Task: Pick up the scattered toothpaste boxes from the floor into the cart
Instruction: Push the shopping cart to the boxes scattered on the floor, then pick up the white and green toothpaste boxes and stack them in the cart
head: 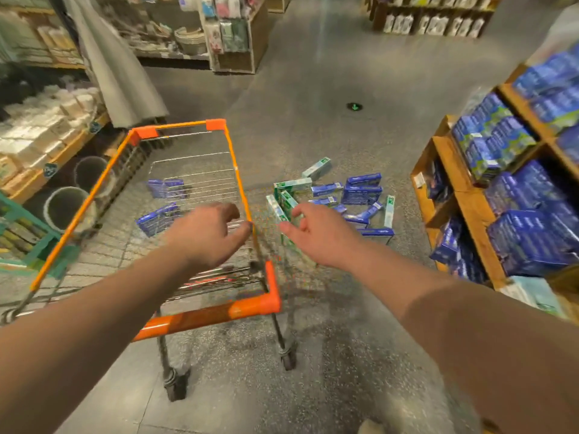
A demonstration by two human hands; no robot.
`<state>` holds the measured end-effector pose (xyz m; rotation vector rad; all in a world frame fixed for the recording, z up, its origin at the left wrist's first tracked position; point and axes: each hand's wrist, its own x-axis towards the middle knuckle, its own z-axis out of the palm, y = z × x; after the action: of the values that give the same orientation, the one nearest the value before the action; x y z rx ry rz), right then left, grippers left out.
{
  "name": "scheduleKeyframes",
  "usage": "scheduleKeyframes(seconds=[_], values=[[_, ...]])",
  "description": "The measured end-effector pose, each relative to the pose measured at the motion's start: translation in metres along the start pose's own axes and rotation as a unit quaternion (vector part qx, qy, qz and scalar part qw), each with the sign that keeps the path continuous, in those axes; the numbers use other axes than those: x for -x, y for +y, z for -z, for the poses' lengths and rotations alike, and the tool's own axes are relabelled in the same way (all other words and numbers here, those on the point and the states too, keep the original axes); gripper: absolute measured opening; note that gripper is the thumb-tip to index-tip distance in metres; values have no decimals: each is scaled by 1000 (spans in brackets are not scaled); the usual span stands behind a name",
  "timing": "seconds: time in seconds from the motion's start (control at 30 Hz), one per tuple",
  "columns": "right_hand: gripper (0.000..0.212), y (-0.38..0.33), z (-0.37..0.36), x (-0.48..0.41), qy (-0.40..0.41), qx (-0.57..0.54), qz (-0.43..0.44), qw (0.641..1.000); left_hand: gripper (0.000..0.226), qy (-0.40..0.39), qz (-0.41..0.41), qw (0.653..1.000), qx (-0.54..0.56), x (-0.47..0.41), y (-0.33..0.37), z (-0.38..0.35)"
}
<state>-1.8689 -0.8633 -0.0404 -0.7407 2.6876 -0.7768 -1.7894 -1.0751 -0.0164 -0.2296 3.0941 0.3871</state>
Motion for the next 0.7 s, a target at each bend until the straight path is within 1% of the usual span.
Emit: scheduleKeyframes(seconds=[0.1,0.13,0.23,0.33,0.43,0.53,0.63,0.7], values=[[48,52,44,-5,11,4,-13,1000,59,3,-9,1000,18,-38,63,-5],[48,69,59,-6,14,1,-17,1000,62,2,-11,1000,26,-49,84,-9],[52,119,104,-13,19,1,-14,1000,71,9,-16,999,47,-86,139,-21],[56,163,135,-29,3,8,-17,1000,75,0,-7,998,55,-123,177,-34],[59,198,152,-55,-5,9,-25,1000,70,-12,0,999,53,-161,198,-49],[60,222,157,-86,-29,11,-23,999,65,-33,20,998,44,-200,204,-69],[60,242,154,-126,-58,23,-25,998,66,-60,28,997,41,-242,201,-92],[66,257,149,-160,-72,30,-25,997,69,-74,33,996,38,-274,196,-108]])
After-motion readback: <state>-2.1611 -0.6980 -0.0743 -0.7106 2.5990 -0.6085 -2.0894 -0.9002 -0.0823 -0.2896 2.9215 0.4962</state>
